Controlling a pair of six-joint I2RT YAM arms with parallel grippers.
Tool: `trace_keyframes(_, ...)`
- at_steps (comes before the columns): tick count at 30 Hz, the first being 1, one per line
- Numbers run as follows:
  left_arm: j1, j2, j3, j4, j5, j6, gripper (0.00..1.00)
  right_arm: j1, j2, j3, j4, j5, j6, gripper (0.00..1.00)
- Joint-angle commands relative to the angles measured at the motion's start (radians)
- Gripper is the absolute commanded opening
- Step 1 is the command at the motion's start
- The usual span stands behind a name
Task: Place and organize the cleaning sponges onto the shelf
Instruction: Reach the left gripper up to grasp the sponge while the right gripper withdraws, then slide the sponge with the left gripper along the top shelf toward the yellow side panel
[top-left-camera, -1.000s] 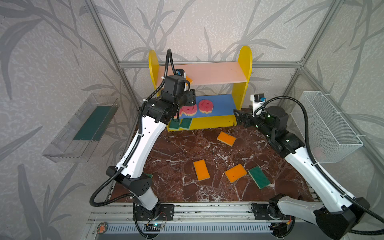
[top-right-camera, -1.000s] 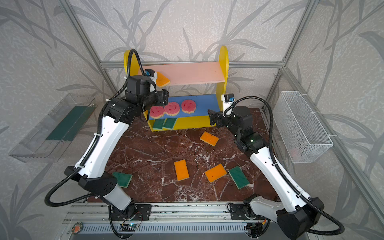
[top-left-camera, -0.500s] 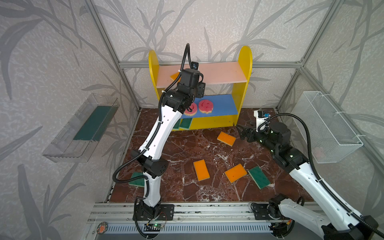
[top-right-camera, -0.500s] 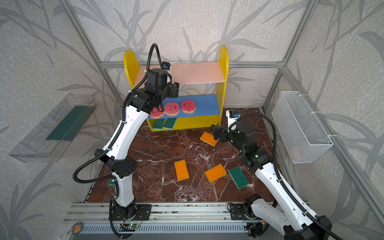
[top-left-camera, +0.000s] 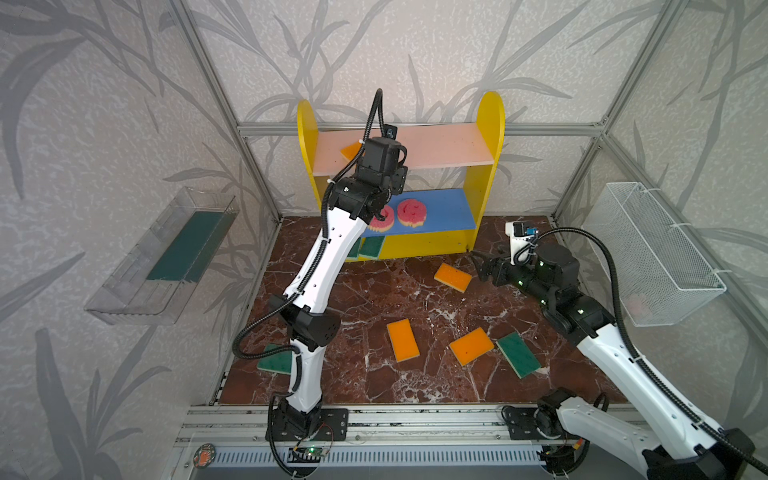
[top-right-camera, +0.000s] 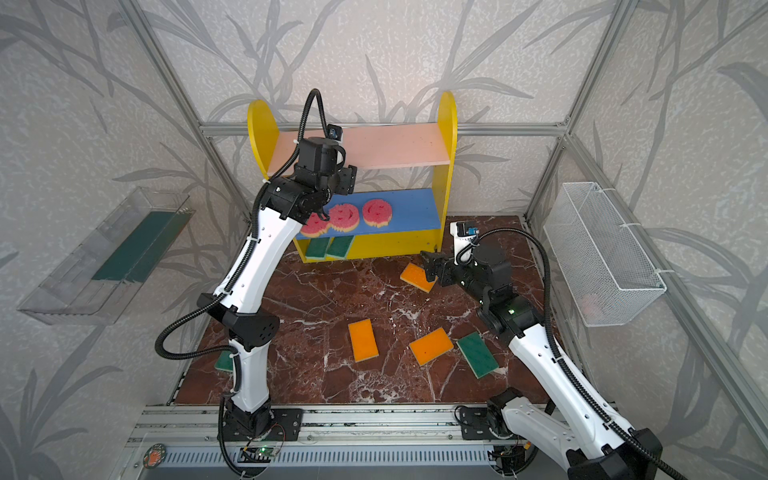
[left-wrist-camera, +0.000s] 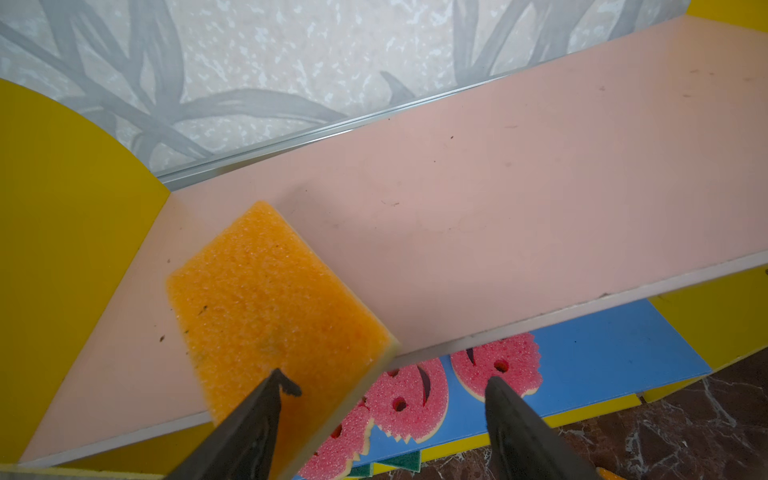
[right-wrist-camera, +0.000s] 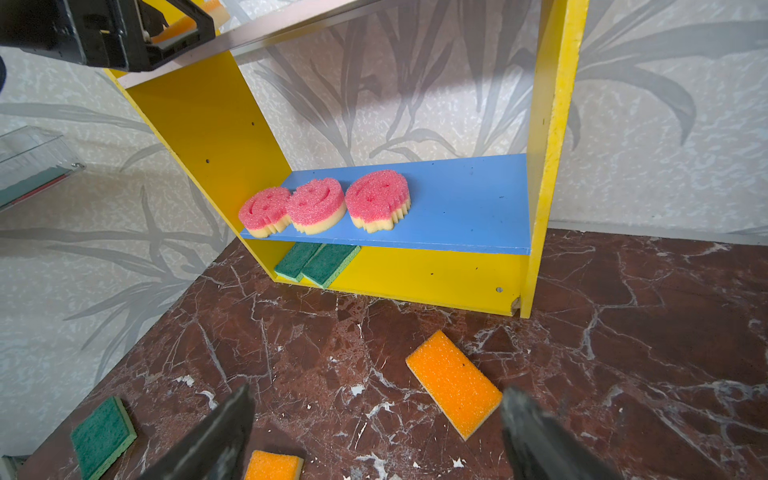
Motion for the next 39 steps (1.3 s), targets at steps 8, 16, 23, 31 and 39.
trace_keyframes(8,0.07,-0.069,-0.028,-0.014,0.013,0.008,0.79,-0.003,0.022,0.011,0.011,-0.03,0.021,0.9)
trace_keyframes(16,0.1,-0.069,-0.025,-0.017,0.085,-0.025,0.81,-0.003,0.028,0.018,-0.003,-0.035,0.02,0.9)
trace_keyframes(23,0.113,-0.096,-0.02,-0.023,0.208,-0.084,1.0,-0.004,0.038,0.019,-0.007,-0.035,0.016,0.91)
trace_keyframes(31,0.159,-0.088,0.013,-0.04,0.291,-0.158,1.0,-0.004,0.043,0.031,-0.022,-0.045,0.012,0.91)
trace_keyframes(39,0.179,-0.08,-0.012,-0.024,0.319,-0.212,1.0,-0.002,0.057,0.033,-0.024,-0.067,0.004,0.91)
